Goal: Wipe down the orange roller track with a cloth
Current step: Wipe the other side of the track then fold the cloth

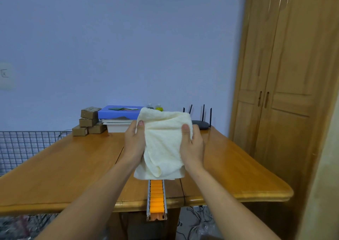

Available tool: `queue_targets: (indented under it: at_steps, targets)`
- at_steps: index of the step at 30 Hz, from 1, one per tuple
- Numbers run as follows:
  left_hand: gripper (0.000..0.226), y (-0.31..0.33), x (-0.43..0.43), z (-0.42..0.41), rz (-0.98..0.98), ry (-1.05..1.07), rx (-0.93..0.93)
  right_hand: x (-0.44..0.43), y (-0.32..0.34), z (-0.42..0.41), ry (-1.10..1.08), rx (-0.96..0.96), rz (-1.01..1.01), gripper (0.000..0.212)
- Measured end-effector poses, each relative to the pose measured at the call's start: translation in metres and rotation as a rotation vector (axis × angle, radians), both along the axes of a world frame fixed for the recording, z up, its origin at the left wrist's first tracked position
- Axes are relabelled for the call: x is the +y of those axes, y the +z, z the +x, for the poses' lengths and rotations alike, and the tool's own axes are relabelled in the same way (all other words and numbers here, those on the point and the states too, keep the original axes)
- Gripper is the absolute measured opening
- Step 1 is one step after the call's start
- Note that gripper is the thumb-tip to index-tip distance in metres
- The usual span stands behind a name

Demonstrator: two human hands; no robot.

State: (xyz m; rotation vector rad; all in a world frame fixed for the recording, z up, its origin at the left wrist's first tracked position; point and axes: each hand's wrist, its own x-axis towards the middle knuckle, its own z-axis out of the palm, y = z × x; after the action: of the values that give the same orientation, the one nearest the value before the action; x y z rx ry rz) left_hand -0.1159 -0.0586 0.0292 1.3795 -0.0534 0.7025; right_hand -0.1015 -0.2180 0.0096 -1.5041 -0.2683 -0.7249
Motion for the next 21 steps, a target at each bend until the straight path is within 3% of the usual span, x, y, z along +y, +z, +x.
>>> queue_targets:
  at_steps: [11,21]
  targets:
    - [0.026,-0.001,0.022,0.001,-0.005,-0.225,0.306,-0.004,0.002,0.004,0.015,0.016,0.02,0.033]
    - [0.022,0.001,0.017,0.006,0.082,-0.162,0.353,-0.009,0.007,0.005,-0.046,0.05,-0.04,0.033]
